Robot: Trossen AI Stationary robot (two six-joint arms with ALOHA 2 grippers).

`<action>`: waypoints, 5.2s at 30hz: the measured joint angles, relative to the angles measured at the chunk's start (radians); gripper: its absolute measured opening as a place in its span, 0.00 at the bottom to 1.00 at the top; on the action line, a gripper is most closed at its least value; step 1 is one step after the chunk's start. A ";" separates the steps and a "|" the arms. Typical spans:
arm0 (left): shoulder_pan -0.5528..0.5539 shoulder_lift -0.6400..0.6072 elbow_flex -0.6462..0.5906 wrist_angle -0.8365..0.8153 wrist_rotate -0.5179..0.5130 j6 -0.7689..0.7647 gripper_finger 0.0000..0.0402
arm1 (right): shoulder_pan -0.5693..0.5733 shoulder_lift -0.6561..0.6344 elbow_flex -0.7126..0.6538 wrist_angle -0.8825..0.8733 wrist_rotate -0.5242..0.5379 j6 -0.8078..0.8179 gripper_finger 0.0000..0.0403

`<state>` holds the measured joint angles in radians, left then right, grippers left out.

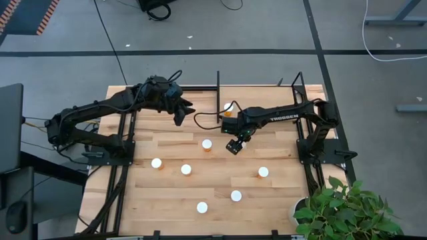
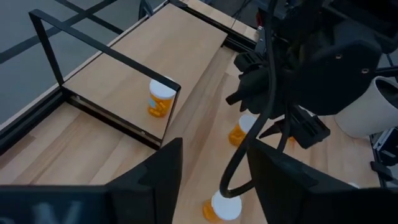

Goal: Pick and place medicine bottles onto shelf by color
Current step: Put the orange pill bottle on the shelf

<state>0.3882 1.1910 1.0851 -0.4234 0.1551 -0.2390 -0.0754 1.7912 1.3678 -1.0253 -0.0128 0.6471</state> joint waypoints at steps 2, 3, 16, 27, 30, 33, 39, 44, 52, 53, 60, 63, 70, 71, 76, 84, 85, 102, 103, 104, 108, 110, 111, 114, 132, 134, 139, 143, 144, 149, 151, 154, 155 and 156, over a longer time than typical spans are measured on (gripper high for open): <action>0.000 0.000 0.000 0.000 0.000 0.000 0.50 | 0.007 0.000 -0.001 0.002 0.009 0.014 0.76; 0.000 0.000 0.000 0.000 0.000 0.000 0.51 | 0.009 0.000 -0.006 0.010 0.016 0.021 0.76; 0.000 0.000 0.000 -0.001 0.000 -0.001 0.54 | 0.013 0.000 -0.125 0.100 -0.014 0.110 0.76; 0.000 0.000 0.000 -0.001 0.000 -0.007 0.52 | 0.013 0.000 -0.125 0.135 -0.021 0.113 0.71; 0.000 0.000 0.000 -0.001 0.000 -0.007 0.51 | 0.013 0.000 -0.125 0.135 -0.021 0.113 0.68; 0.000 0.000 0.000 -0.001 0.000 -0.007 0.51 | 0.013 0.000 -0.125 0.135 -0.021 0.113 0.64; 0.000 0.000 0.000 -0.001 0.000 -0.011 0.51 | 0.008 0.000 -0.124 0.134 -0.039 0.112 0.55; 0.000 0.000 0.000 -0.001 0.000 -0.011 0.49 | -0.020 0.000 -0.075 0.096 -0.083 0.092 0.55; 0.000 0.000 0.000 -0.001 0.000 -0.008 0.48 | -0.121 0.000 0.102 -0.058 -0.050 0.015 0.56; 0.000 0.000 0.000 -0.001 0.000 -0.004 0.48 | -0.141 0.000 0.125 -0.068 -0.042 0.012 0.56; 0.000 0.000 0.000 -0.025 0.000 0.015 0.47 | -0.294 0.000 0.244 -0.173 -0.021 -0.050 0.56; 0.000 -0.001 0.000 -0.025 0.000 0.015 0.48 | -0.353 0.000 0.278 -0.232 -0.012 -0.098 0.56; 0.000 -0.001 0.000 -0.028 0.000 0.006 0.48 | -0.476 0.000 0.311 -0.184 0.042 -0.160 0.56; 0.000 -0.001 0.000 -0.028 0.000 0.001 0.47 | -0.492 0.000 0.311 -0.166 0.044 -0.168 0.56; 0.000 -0.001 0.000 -0.027 0.000 -0.005 0.47 | -0.557 0.000 0.311 -0.042 0.043 -0.204 0.56; 0.000 -0.001 0.000 -0.021 0.000 -0.091 0.46 | -0.593 0.000 0.311 0.066 0.004 -0.311 0.56; 0.000 -0.001 0.000 -0.018 -0.001 -0.091 0.46 | -0.590 0.000 0.311 0.067 -0.004 -0.325 0.56; -0.001 -0.001 0.000 -0.013 -0.001 -0.173 0.46 | -0.586 0.107 0.341 0.173 -0.022 -0.475 0.56; 0.000 -0.001 0.000 -0.014 -0.001 -0.167 0.46 | -0.583 0.131 0.360 0.158 -0.025 -0.478 0.56; 0.001 -0.001 0.000 -0.014 -0.001 -0.164 0.46 | -0.582 0.154 0.384 0.140 -0.027 -0.482 0.56; 0.008 -0.001 0.000 -0.016 -0.001 -0.168 0.46 | -0.582 0.251 0.515 0.056 -0.029 -0.514 0.56; 0.008 0.000 0.000 -0.018 -0.001 -0.168 0.46 | -0.586 0.297 0.593 0.016 -0.019 -0.527 0.56; 0.008 0.000 0.000 -0.018 -0.001 -0.164 0.46 | -0.590 0.319 0.631 -0.007 -0.017 -0.533 0.56; 0.014 0.000 0.000 -0.018 -0.001 -0.147 0.46 | -0.595 0.378 0.723 -0.089 -0.003 -0.550 0.56; 0.070 0.000 0.000 -0.017 -0.001 -0.093 0.47 | -0.591 0.435 0.749 -0.206 -0.009 -0.610 0.56; 0.070 0.000 0.000 -0.018 -0.001 -0.083 0.47 | -0.585 0.435 0.749 -0.206 -0.011 -0.631 0.56; 0.070 0.000 0.000 -0.018 -0.001 -0.079 0.47 | -0.576 0.435 0.749 -0.206 -0.015 -0.647 0.58; 0.070 0.000 0.000 -0.019 -0.001 -0.079 0.47 | -0.570 0.435 0.749 -0.206 -0.013 -0.659 0.63; 0.070 0.000 0.000 -0.019 -0.001 -0.079 0.47 | -0.569 0.435 0.749 -0.206 -0.010 -0.659 0.64; 0.070 0.000 0.000 -0.019 -0.001 -0.079 0.48 | -0.570 0.433 0.749 -0.206 0.004 -0.651 0.70; 0.070 0.000 0.000 -0.020 -0.001 -0.079 0.48 | -0.570 0.432 0.749 -0.203 0.009 -0.651 0.72; 0.070 0.000 0.000 -0.021 -0.001 -0.079 0.48 | -0.569 0.433 0.772 -0.209 0.020 -0.645 0.73; 0.070 0.000 0.000 -0.022 -0.001 -0.079 0.48 | -0.570 0.433 0.784 -0.211 0.020 -0.644 0.74; 0.070 0.000 0.000 -0.022 -0.001 -0.079 0.48 | -0.570 0.433 0.801 -0.215 0.020 -0.643 0.74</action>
<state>0.4580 1.1908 1.0851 -0.4452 0.1543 -0.3180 -0.6453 2.2242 2.1691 -1.2401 0.0074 0.0039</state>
